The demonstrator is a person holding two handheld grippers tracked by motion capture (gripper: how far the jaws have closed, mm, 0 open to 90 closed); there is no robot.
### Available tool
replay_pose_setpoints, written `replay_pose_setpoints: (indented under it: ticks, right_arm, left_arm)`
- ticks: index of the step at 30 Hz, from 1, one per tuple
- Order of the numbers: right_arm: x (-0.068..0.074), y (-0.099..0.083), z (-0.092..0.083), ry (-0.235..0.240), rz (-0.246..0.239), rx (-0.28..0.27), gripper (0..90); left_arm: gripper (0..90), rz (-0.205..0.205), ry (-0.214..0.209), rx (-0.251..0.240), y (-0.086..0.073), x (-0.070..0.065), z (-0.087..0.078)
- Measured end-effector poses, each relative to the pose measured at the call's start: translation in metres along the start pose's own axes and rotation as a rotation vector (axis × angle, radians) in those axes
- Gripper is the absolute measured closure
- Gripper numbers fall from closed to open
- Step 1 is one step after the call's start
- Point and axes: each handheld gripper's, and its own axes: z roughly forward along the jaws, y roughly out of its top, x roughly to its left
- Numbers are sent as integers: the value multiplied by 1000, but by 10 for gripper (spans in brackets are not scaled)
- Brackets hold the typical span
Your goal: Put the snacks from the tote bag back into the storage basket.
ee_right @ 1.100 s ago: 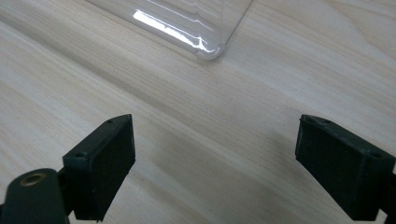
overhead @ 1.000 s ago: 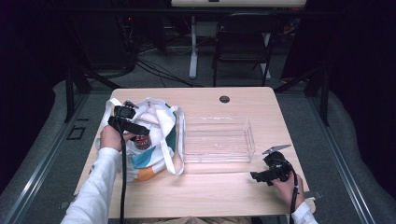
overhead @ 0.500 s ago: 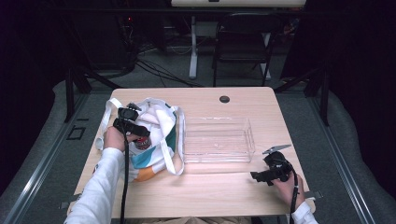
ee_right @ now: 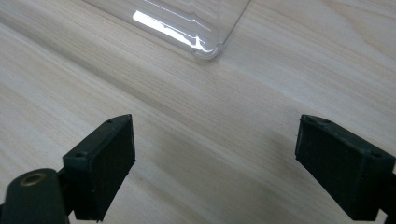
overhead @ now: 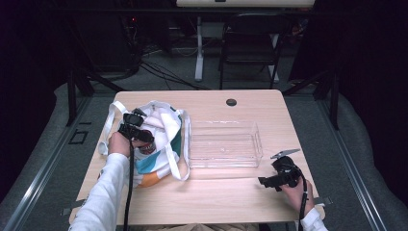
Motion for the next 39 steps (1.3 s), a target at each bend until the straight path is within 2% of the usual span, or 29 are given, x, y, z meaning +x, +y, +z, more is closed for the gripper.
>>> replay_pose_setpoints:
  ticks: [2,4,9,19,39]
  right_arm:
    - [0,0,0,0,0,0,116]
    - [0,0,0,1,0,0,116]
    - [0,0,0,-3,-1,0,116]
    - [0,0,0,-6,6,-8,116]
    - [0,0,-1,0,5,-10,116]
  left_arm:
    - [242,3,-2,4,0,-1,1]
    - [254,25,10,14,1,-3,2]
    - [257,42,25,14,1,-7,2]
    - [259,63,27,16,1,-7,-4]
    - [259,105,36,-10,8,-13,-38]
